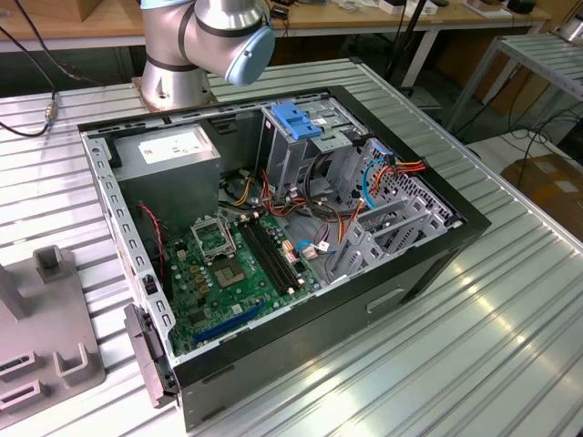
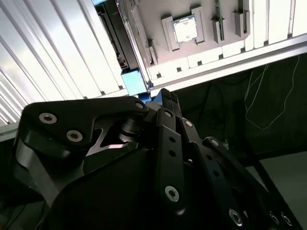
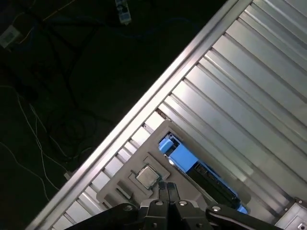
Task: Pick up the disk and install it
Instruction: 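Pick up the disk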
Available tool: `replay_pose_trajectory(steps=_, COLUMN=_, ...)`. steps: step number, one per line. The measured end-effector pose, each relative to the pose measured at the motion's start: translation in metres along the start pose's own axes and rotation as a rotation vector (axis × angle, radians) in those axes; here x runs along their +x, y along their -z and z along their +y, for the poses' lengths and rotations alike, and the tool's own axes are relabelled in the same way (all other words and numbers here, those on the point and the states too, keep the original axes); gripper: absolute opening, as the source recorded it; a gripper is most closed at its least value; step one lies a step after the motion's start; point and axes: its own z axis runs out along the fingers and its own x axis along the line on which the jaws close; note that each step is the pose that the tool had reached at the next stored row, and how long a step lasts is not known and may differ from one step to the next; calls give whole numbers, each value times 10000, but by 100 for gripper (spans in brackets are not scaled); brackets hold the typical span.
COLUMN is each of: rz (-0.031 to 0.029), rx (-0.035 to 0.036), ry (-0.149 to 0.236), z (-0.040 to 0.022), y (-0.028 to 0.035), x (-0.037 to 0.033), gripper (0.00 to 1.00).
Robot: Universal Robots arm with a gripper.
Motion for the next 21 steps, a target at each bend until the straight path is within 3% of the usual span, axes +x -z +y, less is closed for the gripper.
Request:
replay_pose_trajectory(steps=6, rz=8, rx=64, ry=669, z=0, y=-3, x=-1, gripper=10)
replay_pose_trajectory(steps=8, rz=-55, rx=127, ry=690, z=0, y=-14, x=-1, gripper=10)
replay_pose_trajectory(steps=9, rz=-168, rx=238, ry=688, z=-1, y=-23, x=-2, gripper=10)
replay_pose_trajectory(steps=14, rz=-433, rx=497, ry=679, z=-1, y=-45, x=-3, gripper=10)
replay_pose_trajectory(steps=16, rz=-483, rx=521, ry=700, z=0, y=-54, x=-3, gripper=10)
replay_pose_trajectory(steps=21, rz=-492, rx=513, ry=709, z=0, y=-55, x=-3, gripper=10)
